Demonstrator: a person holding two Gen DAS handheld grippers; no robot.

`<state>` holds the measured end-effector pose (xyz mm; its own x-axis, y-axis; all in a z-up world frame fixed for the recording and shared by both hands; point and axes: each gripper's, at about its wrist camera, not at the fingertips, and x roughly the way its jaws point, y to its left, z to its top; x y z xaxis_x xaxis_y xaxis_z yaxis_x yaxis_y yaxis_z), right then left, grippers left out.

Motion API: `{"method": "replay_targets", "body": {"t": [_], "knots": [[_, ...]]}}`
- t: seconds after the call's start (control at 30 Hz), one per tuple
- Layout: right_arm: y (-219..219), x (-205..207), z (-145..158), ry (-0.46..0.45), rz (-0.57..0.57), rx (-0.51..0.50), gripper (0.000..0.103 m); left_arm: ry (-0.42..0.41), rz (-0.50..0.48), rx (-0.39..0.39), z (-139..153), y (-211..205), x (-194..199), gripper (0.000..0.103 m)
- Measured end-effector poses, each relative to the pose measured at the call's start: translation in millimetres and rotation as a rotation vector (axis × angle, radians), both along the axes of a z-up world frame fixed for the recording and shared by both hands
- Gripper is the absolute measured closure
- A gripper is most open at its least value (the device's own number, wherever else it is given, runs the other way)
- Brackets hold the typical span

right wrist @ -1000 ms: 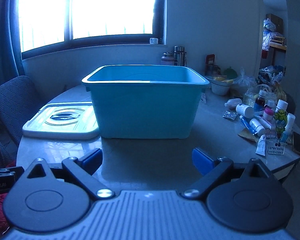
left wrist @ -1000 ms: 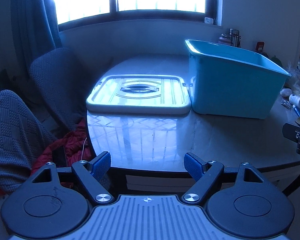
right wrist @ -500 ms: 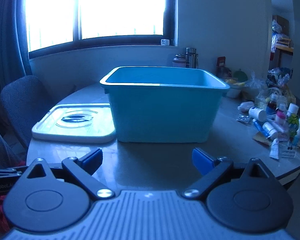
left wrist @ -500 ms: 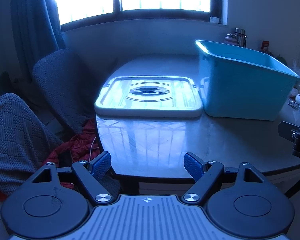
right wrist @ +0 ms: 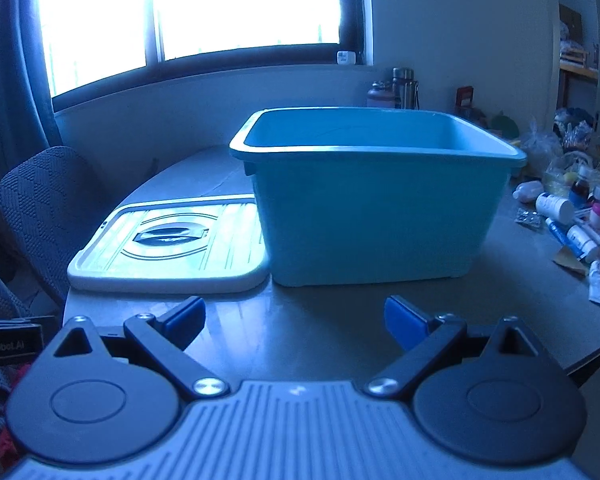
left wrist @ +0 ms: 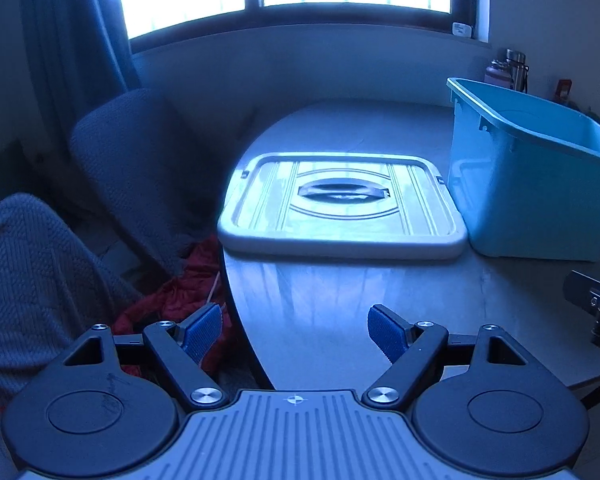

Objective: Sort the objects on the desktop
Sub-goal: 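Move both tools toward the white lid lying on the table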

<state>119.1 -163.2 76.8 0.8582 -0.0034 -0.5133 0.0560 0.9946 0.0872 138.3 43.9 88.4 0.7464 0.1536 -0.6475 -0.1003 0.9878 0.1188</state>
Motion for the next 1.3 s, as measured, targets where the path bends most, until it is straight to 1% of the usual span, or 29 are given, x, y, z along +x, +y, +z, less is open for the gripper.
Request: {"method": "replay_targets", "body": {"t": [0.13, 0.23, 0.5, 0.7, 0.83, 0.9, 1.0, 1.17, 1.3], "knots": [[11.2, 13.6, -3.5, 0.018, 0.020, 0.011, 0.006, 0.015, 0.005, -0.009, -1.6, 7.2, 21.0, 0.021], [19.4, 24.8, -5.8, 0.027, 0.040, 0.012, 0.006, 0.027, 0.002, 0.004, -6.3, 10.7, 33.3, 0.021], [37.1, 55.3, -8.1, 0.025, 0.081, 0.002, 0.006, 0.060, 0.052, -0.005, -17.1, 30.9, 62.0, 0.021], [46.5, 61.7, -11.8, 0.058, 0.083, -0.004, 0.006, 0.089, 0.055, -0.007, -21.2, 44.3, 75.5, 0.021], [53.2, 70.1, -16.0, 0.093, 0.067, 0.006, 0.006, 0.101, 0.039, -0.007, -22.7, 53.0, 89.4, 0.021], [58.8, 73.5, -18.0, 0.096, 0.056, -0.002, 0.006, 0.107, 0.026, -0.010, -24.3, 59.4, 97.6, 0.021], [68.2, 82.5, -19.1, 0.112, 0.018, 0.012, 0.006, 0.124, 0.009, -0.014, -26.6, 72.2, 111.9, 0.021], [89.5, 96.6, -14.3, 0.105, -0.037, 0.014, 0.006, 0.142, -0.022, -0.031, -24.2, 96.7, 137.2, 0.021], [108.9, 108.8, -14.9, 0.111, -0.071, 0.012, 0.006, 0.140, -0.052, -0.048, -22.4, 117.9, 156.6, 0.021]]}}
